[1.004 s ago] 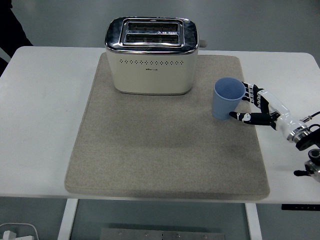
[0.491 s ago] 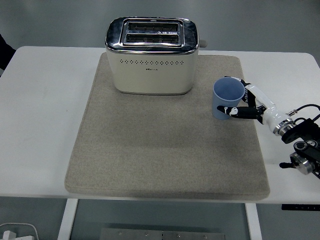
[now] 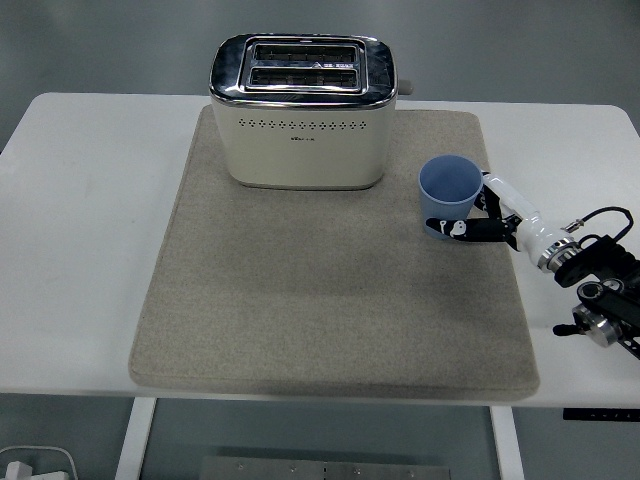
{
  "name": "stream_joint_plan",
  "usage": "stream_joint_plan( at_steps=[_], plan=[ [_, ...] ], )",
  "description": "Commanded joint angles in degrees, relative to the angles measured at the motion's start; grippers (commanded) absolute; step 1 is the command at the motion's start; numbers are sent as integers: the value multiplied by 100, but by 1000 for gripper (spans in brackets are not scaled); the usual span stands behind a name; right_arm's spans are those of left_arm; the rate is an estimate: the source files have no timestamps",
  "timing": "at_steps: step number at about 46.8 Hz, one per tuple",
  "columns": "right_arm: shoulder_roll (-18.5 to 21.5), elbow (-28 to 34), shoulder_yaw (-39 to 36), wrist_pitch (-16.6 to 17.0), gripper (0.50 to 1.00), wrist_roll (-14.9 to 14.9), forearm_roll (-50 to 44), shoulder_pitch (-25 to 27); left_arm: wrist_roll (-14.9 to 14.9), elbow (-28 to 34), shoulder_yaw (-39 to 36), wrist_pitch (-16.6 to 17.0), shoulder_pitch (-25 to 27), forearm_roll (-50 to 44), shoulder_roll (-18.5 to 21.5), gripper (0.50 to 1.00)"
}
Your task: Put the water cup in front of the bread machine
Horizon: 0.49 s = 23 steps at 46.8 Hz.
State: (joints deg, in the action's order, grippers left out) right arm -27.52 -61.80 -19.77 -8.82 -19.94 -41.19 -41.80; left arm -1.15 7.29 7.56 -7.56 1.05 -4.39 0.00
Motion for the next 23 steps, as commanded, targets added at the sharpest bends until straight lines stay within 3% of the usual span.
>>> stream_joint_plan(
  at_steps=[1, 8, 13, 23],
  plan=[
    [1, 1, 8, 3, 500, 8, 23, -47, 1, 0, 0, 0, 0, 0, 0, 999],
    [1, 10, 17, 29, 500, 25, 85, -187, 1, 0, 0, 0, 0, 0, 0, 999],
    [-8, 10, 87, 73, 500, 245, 111, -267, 1, 0, 0, 0, 0, 0, 0, 999],
    [-17, -95, 78, 100, 500, 254, 348, -285, 1, 0, 0, 0, 0, 0, 0, 999]
  ],
)
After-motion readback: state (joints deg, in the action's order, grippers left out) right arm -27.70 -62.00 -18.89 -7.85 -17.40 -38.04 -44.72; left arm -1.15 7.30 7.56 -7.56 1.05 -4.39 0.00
